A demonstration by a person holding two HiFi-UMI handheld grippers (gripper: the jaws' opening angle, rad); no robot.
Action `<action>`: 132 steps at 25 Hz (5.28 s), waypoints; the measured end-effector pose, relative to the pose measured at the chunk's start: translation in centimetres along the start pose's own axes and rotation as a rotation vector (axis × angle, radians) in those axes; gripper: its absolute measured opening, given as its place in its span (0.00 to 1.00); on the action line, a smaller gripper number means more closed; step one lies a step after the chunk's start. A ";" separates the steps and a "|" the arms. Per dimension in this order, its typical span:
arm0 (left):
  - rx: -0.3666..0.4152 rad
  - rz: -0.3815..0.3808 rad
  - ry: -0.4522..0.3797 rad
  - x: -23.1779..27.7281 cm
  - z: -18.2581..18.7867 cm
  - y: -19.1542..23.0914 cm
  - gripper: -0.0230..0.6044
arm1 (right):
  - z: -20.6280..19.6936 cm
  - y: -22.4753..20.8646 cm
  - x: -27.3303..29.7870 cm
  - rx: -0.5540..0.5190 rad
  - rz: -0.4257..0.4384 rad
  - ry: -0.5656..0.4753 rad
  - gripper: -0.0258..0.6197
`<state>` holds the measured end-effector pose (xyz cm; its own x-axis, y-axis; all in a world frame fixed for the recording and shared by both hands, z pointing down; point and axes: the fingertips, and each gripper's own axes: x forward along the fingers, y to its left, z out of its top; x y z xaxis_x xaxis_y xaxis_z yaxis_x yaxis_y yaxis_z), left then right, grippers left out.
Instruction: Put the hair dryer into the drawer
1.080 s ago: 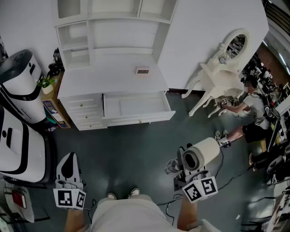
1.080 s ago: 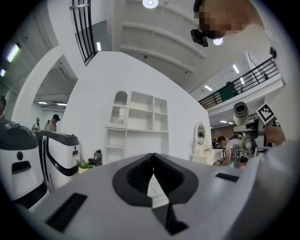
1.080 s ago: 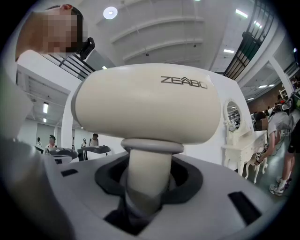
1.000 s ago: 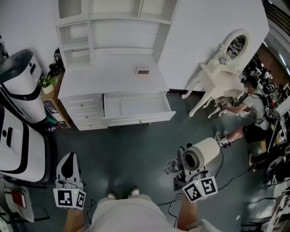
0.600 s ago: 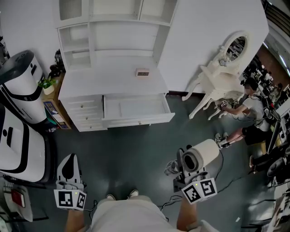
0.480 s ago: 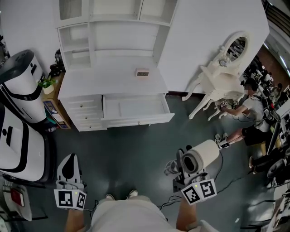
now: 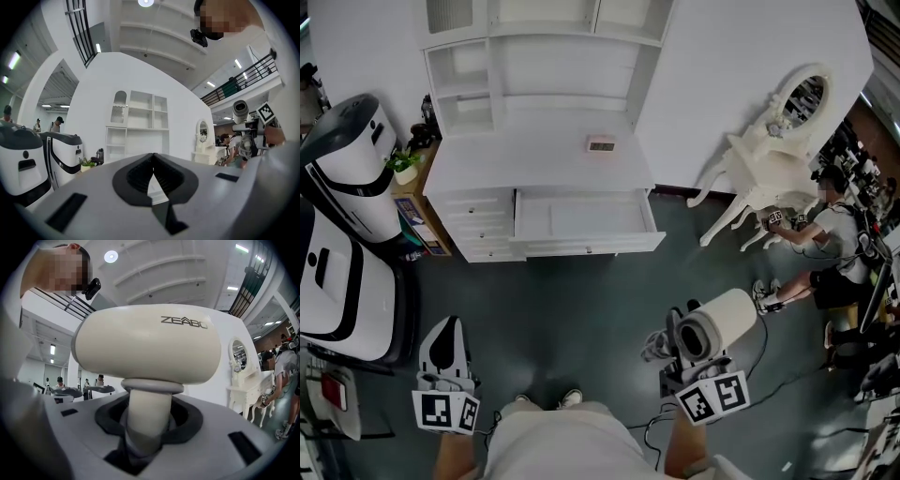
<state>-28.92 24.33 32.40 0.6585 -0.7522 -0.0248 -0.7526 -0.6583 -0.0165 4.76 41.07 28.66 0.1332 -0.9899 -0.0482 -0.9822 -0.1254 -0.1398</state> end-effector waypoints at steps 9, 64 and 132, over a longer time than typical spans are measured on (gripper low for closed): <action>0.008 0.016 0.033 0.1 -1.1 -2.0 0.06 | -1.2 -1.6 0.7 0.034 0.038 0.010 0.30; -0.101 -0.258 0.053 45.1 -3.5 4.7 0.06 | -1.9 -12.2 40.4 -0.042 -0.030 0.115 0.30; -0.140 0.117 0.320 41.1 -12.8 9.5 0.06 | -45.5 -9.7 51.9 -0.822 0.700 0.975 0.30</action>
<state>-8.99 -13.23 44.03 0.5521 -0.7794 0.2962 -0.8299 -0.5478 0.1055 15.15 -12.14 72.50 -0.2078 -0.4713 0.8571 -0.6486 0.7223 0.2399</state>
